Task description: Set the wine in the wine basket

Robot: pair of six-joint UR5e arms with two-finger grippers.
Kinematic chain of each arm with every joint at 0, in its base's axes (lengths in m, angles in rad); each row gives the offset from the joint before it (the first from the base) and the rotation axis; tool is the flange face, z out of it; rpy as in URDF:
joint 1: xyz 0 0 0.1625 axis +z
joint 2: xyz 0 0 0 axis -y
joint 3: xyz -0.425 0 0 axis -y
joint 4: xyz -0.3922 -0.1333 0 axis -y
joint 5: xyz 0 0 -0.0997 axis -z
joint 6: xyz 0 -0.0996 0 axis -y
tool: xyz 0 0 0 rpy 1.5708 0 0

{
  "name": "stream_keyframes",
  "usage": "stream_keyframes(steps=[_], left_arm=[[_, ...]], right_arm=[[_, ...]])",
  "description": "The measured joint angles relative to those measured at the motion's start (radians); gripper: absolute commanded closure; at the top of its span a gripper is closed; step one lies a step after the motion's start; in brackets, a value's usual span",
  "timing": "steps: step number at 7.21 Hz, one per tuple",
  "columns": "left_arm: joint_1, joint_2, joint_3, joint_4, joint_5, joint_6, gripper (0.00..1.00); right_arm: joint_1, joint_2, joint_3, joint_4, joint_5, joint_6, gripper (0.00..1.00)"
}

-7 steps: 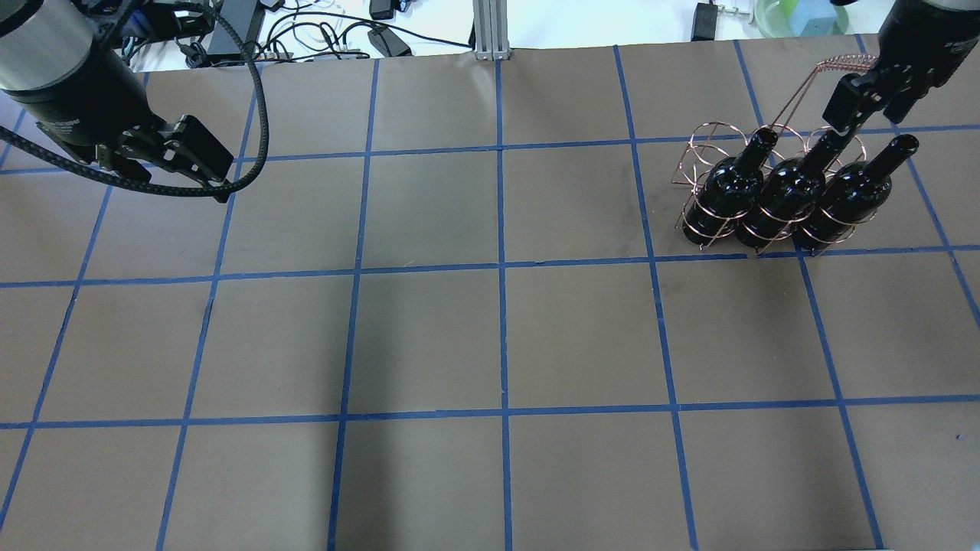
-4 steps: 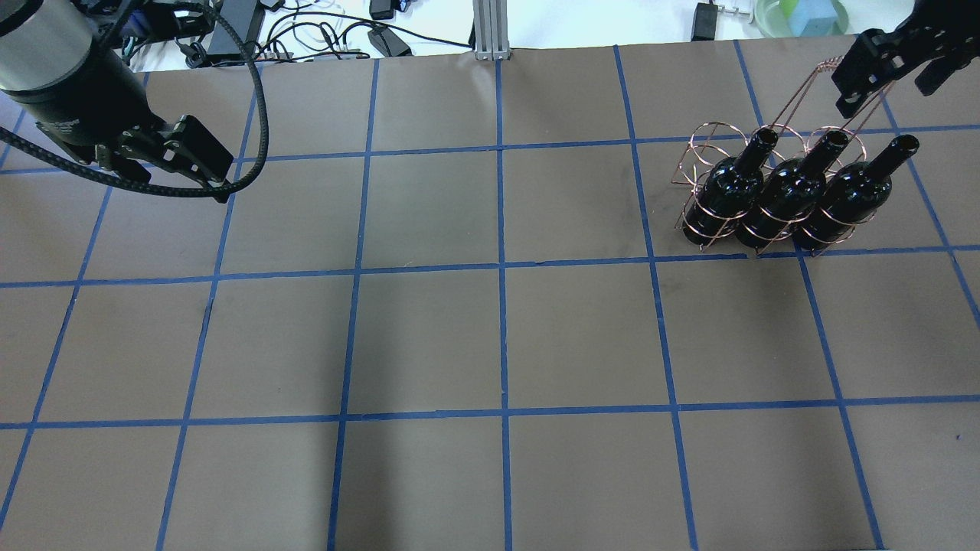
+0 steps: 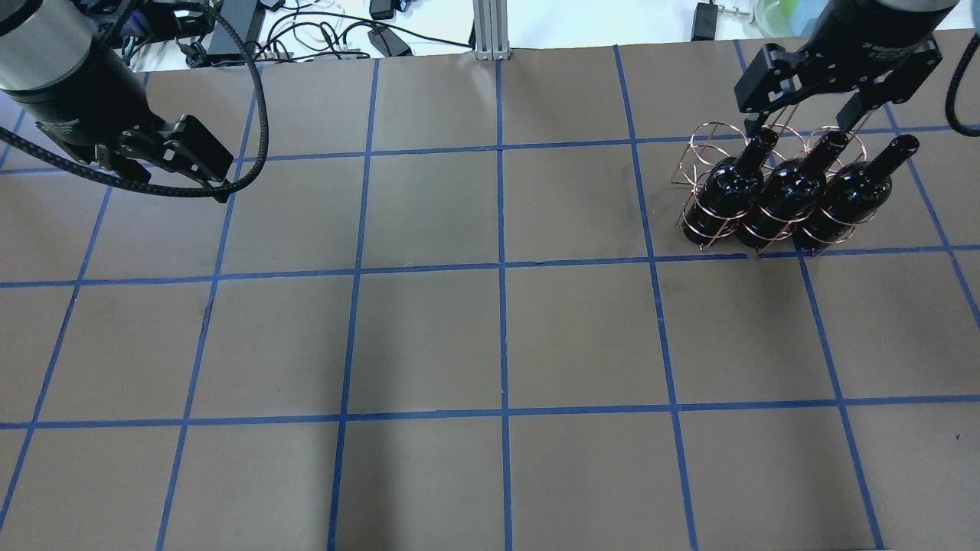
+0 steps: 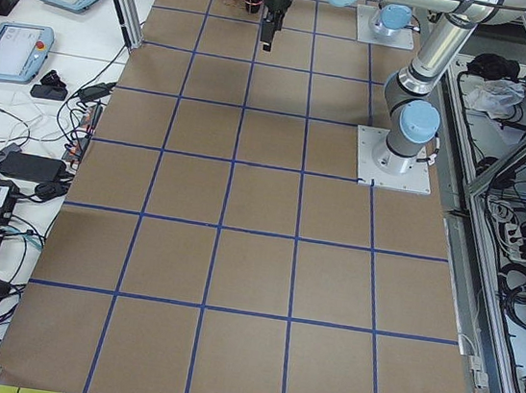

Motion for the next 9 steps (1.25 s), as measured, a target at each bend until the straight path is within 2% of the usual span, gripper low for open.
stream_keyframes(steps=[3,4,9], left_arm=[[0.000,0.000,0.001,0.002,0.001,-0.017,0.00],[0.000,-0.001,0.002,0.005,0.003,-0.075,0.00],[-0.008,-0.005,0.012,0.006,0.010,-0.282,0.00]], right_arm=[[0.048,-0.007,0.004,0.029,-0.047,0.034,0.00],[0.061,-0.005,0.003,0.029,-0.056,0.038,0.00],[0.150,0.010,0.003,0.025,-0.029,0.143,0.00]])
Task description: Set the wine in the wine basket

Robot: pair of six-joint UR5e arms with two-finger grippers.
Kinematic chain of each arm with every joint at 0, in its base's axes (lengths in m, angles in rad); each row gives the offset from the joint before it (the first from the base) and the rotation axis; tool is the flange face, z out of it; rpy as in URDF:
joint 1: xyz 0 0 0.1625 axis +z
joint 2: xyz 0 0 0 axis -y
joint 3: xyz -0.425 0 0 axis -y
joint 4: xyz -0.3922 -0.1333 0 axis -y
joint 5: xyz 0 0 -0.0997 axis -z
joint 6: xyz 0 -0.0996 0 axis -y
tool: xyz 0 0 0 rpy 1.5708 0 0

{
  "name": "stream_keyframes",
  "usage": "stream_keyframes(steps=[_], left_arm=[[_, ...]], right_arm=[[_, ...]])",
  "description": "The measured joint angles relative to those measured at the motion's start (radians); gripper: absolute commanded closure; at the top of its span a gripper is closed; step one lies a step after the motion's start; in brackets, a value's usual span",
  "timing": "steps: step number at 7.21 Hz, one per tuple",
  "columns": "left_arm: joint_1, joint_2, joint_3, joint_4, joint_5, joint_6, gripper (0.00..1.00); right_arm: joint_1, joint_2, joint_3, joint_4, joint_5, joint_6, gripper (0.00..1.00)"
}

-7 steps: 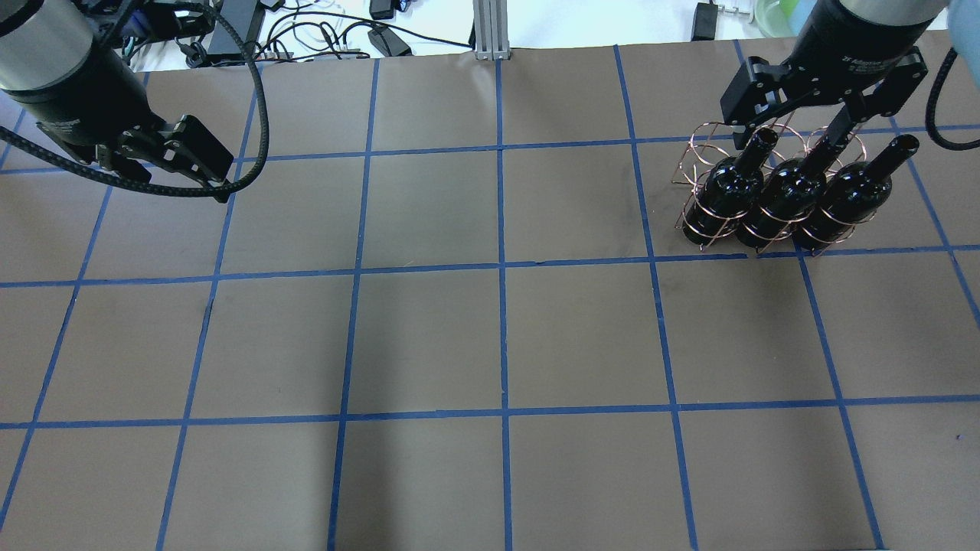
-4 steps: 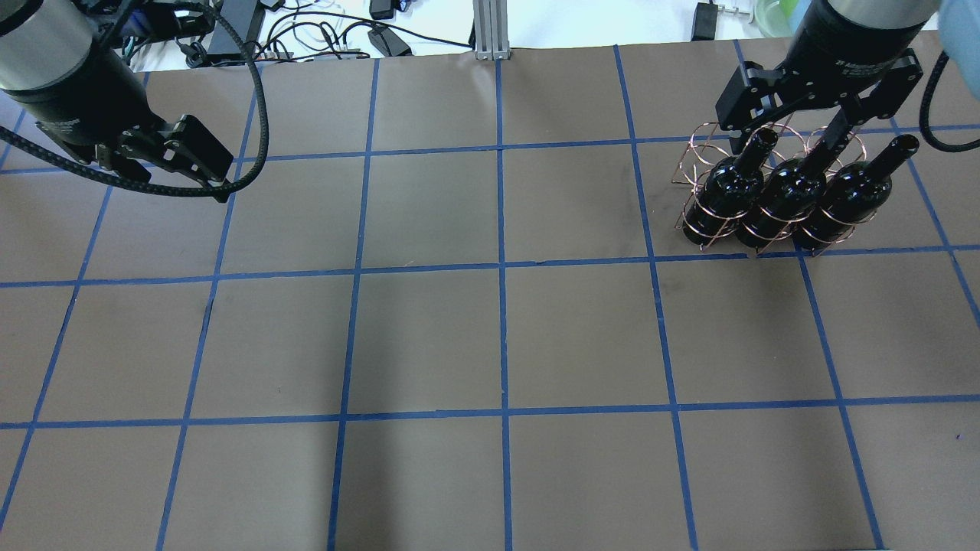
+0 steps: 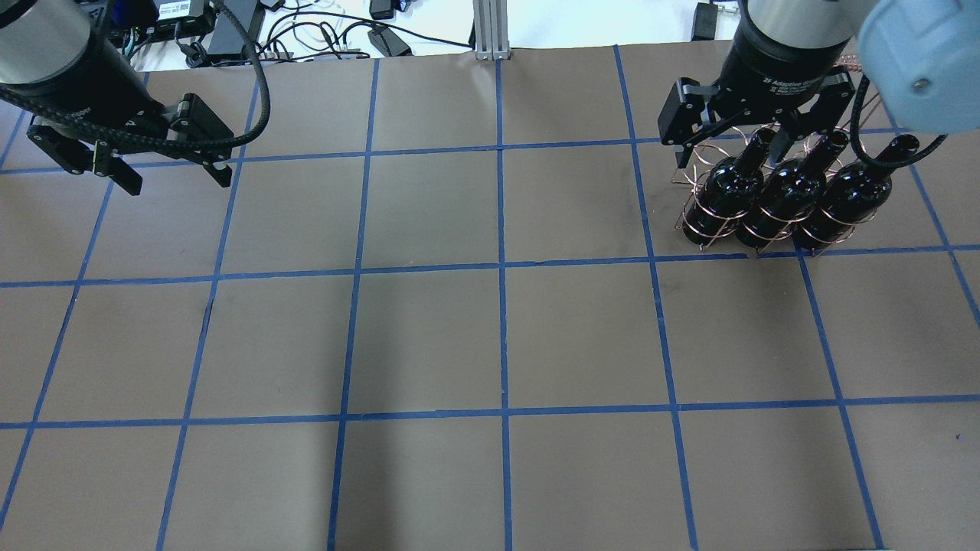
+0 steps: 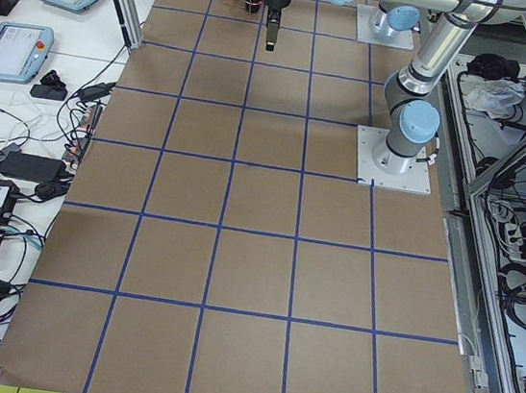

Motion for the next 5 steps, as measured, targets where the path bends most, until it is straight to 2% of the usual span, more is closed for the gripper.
stream_keyframes(steps=[5], left_arm=[[-0.058,0.000,0.000,0.010,0.004,-0.068,0.00]], right_arm=[[0.001,0.005,-0.007,-0.003,0.004,-0.019,0.00]])
